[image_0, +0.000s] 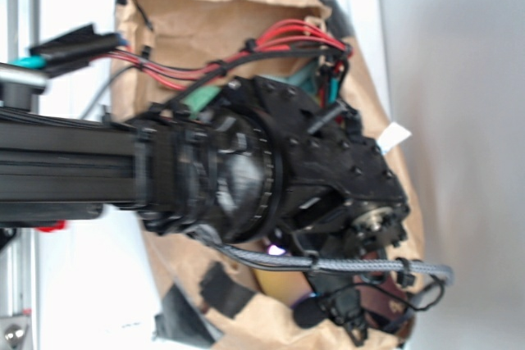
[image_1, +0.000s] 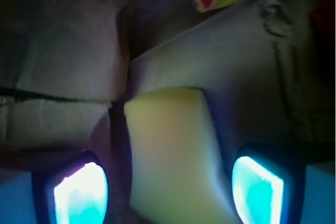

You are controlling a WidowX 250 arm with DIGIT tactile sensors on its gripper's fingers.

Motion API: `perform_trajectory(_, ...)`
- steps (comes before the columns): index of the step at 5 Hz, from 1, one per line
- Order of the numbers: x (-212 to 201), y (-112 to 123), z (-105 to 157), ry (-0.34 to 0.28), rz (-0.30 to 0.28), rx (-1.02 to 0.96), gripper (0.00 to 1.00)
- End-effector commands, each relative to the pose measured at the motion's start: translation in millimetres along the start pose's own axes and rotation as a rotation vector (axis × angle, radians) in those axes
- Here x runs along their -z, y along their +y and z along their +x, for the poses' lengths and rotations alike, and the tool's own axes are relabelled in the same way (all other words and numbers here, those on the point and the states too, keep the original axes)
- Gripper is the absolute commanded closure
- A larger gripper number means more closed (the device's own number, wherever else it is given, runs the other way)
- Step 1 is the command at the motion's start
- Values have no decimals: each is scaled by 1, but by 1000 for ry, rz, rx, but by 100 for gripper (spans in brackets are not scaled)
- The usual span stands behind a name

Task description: Grab the green sponge.

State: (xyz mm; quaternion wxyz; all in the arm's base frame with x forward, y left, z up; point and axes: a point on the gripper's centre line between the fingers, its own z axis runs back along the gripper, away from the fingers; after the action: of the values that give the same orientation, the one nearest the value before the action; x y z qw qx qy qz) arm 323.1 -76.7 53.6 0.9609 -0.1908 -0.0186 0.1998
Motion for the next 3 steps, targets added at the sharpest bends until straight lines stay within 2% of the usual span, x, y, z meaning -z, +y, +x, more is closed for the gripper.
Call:
perform_trajectory(1,14,-6,3,-30,59,21,0)
perform_trajectory(2,15,3,11,-31,107,22,0)
perform_trajectory(3,11,15,26,-111,189,44,0)
